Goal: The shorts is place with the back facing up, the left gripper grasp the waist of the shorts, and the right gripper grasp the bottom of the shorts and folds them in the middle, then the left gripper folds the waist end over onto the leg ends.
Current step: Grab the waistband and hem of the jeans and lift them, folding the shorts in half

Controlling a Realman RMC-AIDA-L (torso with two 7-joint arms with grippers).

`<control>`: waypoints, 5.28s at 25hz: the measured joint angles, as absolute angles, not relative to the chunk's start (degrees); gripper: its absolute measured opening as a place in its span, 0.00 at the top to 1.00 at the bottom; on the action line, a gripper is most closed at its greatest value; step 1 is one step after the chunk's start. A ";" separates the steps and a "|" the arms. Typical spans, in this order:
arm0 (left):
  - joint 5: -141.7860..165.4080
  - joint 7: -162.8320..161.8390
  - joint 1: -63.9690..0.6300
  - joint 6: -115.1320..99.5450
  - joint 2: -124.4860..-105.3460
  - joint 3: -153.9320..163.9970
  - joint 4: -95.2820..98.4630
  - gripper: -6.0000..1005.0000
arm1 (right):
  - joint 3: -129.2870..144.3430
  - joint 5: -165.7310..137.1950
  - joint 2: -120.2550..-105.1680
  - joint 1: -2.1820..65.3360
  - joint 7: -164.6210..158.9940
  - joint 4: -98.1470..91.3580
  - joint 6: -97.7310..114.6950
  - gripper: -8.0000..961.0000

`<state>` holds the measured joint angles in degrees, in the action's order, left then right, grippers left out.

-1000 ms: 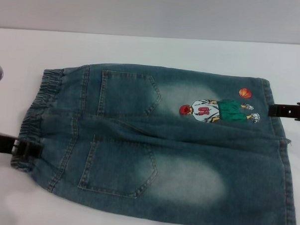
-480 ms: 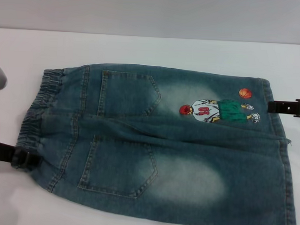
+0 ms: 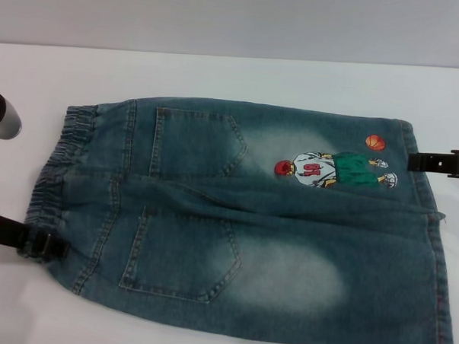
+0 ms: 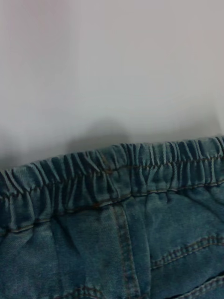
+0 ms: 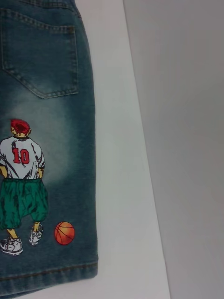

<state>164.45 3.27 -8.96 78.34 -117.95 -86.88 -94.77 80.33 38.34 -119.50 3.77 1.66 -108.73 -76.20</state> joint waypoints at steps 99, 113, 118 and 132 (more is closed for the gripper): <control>163.74 3.08 -15.09 82.66 -118.12 -84.46 -97.03 0.85 | 86.02 33.99 -119.79 -1.50 1.13 -101.31 -89.65 0.30; 163.74 3.07 -15.20 82.89 -118.12 -83.65 -97.08 0.85 | 87.77 36.37 -119.68 -0.91 1.07 -99.33 -86.70 0.31; 163.74 3.07 -15.20 82.85 -118.12 -83.58 -97.04 0.85 | 87.69 37.72 -119.58 -0.88 1.11 -99.46 -85.74 0.31; 163.65 2.86 -15.20 82.80 -118.21 -83.45 -97.29 0.85 | 87.17 40.97 -119.26 -0.05 5.45 -97.08 -84.98 0.37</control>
